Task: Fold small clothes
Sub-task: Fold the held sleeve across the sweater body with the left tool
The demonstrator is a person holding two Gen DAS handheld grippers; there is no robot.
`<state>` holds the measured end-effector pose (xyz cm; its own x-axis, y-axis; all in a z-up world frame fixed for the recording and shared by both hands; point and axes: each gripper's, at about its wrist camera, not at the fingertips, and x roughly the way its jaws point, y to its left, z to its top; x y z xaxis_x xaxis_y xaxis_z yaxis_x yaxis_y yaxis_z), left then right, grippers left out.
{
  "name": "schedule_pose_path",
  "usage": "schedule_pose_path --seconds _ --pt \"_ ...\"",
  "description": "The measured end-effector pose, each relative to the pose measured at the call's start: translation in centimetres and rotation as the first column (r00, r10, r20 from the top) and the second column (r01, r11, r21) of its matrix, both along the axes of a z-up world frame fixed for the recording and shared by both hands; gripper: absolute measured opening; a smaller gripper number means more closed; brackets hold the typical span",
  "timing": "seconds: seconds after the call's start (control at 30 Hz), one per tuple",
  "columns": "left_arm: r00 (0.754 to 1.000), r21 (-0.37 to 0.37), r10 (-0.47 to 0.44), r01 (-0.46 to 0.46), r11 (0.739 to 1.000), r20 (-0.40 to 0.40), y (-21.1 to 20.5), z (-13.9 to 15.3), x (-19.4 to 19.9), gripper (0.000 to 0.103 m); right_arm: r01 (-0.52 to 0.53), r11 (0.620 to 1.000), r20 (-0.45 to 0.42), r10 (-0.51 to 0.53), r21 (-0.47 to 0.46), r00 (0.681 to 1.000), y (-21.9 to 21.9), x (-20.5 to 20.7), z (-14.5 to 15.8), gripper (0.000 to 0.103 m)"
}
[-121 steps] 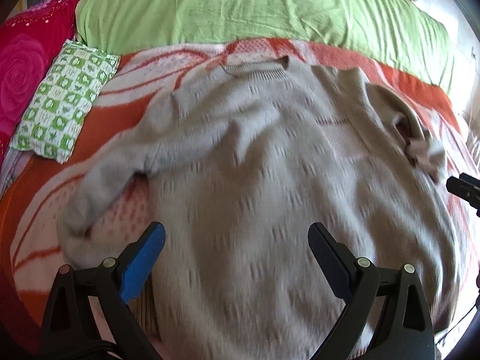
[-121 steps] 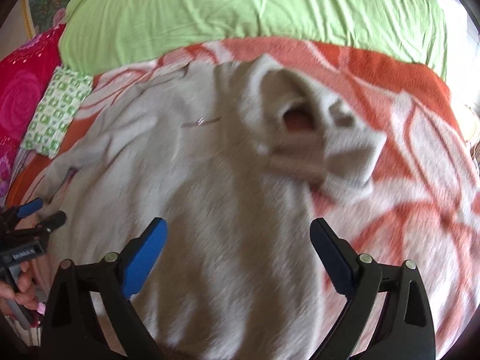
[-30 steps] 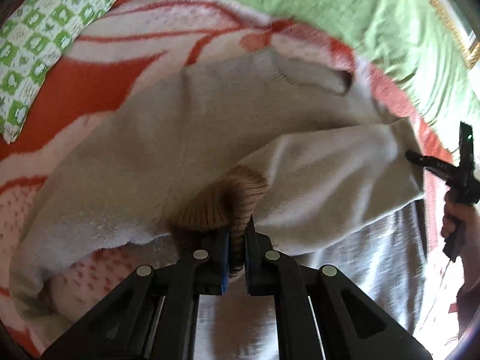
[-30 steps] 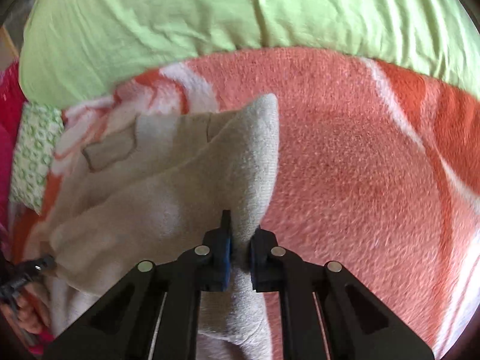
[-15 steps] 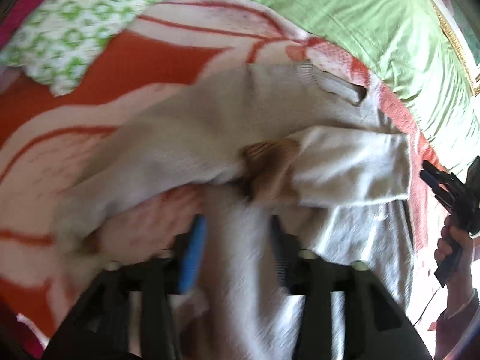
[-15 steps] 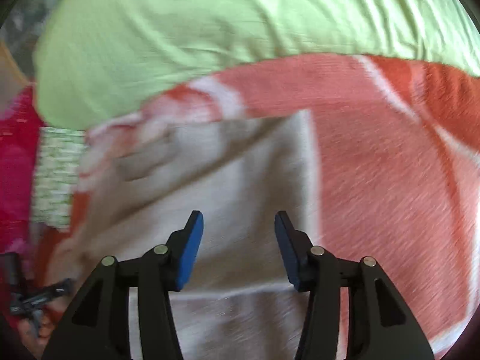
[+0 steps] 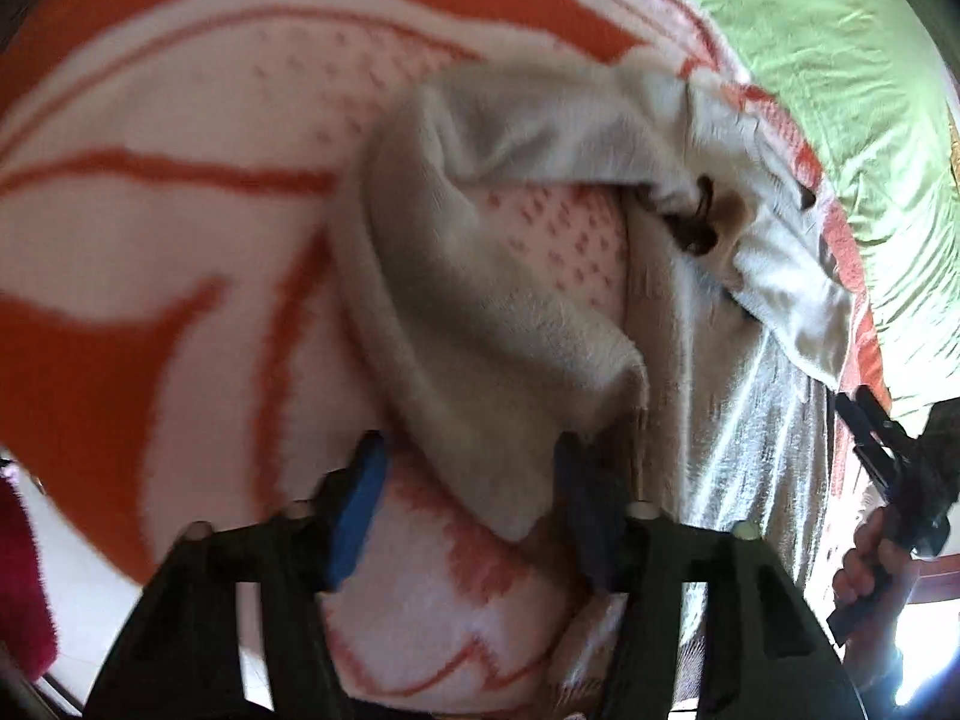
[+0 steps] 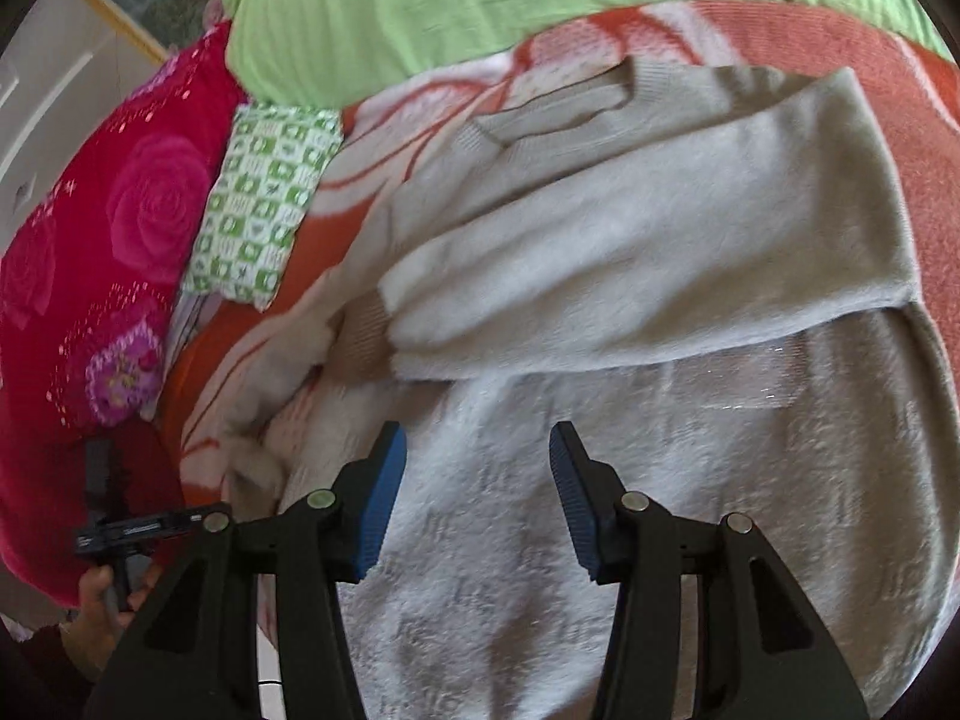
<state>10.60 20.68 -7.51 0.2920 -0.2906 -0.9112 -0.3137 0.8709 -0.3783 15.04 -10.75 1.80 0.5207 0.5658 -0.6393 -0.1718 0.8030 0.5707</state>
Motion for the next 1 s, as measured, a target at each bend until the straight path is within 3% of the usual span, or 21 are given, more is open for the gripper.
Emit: schedule_pose_path --seconds 0.03,0.1,0.2,0.27,0.37,0.53,0.6,0.67,0.8,0.87,0.93,1.0 --pt "1.0 0.022 -0.006 0.007 1.0 -0.012 -0.3 -0.6 0.3 0.035 -0.001 1.0 0.005 0.001 0.0 1.0 0.3 -0.1 0.3 0.051" --pt "1.0 0.075 -0.022 0.022 0.997 -0.01 -0.7 -0.6 0.7 0.005 0.0 1.0 0.01 -0.001 0.011 1.0 0.7 -0.5 0.7 0.051" --pt "0.993 0.111 -0.063 0.052 0.992 0.098 -1.8 3.1 0.8 0.002 0.008 1.0 0.029 -0.009 0.028 1.0 0.6 -1.1 1.3 0.051" --pt "0.969 0.132 -0.135 0.109 0.985 0.208 -3.9 7.2 1.7 0.002 0.027 0.999 0.036 -0.028 0.037 0.999 0.1 -1.3 1.3 0.051" --pt "0.913 0.127 -0.223 0.19 0.974 0.342 -8.4 12.3 4.2 0.002 0.075 0.995 0.023 -0.076 0.063 0.997 -1.8 -1.6 0.8 0.051" --pt "0.818 0.088 -0.371 0.372 0.924 0.44 -18.1 15.8 10.1 0.002 0.161 0.984 0.007 -0.162 0.081 0.987 -5.2 -2.0 0.4 0.051" --pt "0.781 0.102 -0.435 0.438 0.893 0.449 -22.6 15.3 12.5 0.002 0.204 0.976 -0.001 -0.204 0.075 0.979 -6.9 -2.4 0.1 0.051" --pt "0.766 0.101 -0.493 0.499 0.861 0.414 -26.8 13.5 15.0 0.003 0.237 0.969 -0.015 -0.237 0.07 0.971 -8.4 -2.7 -0.4 0.051" --pt "0.773 0.113 -0.582 0.573 0.811 0.252 -32.2 7.7 19.4 0.008 0.301 0.951 -0.06 -0.297 0.069 0.953 -11.5 -3.3 -1.8 0.051" --pt "0.777 0.119 -0.6 0.588 0.8 0.19 -33.1 5.8 20.1 0.012 0.311 0.948 -0.066 -0.307 0.064 0.95 -12.4 -3.3 -2.1 0.051" --pt "0.779 0.108 -0.595 0.586 0.803 0.2 -32.6 5.7 19.6 0.014 0.31 0.949 -0.066 -0.307 0.056 0.95 -12.7 -3.2 -2.3 0.051" --pt "0.779 0.113 -0.588 0.579 0.808 0.217 -30.9 6.7 17.9 0.026 0.298 0.954 -0.059 -0.296 0.04 0.953 -12.4 -2.8 -2.5 0.051"
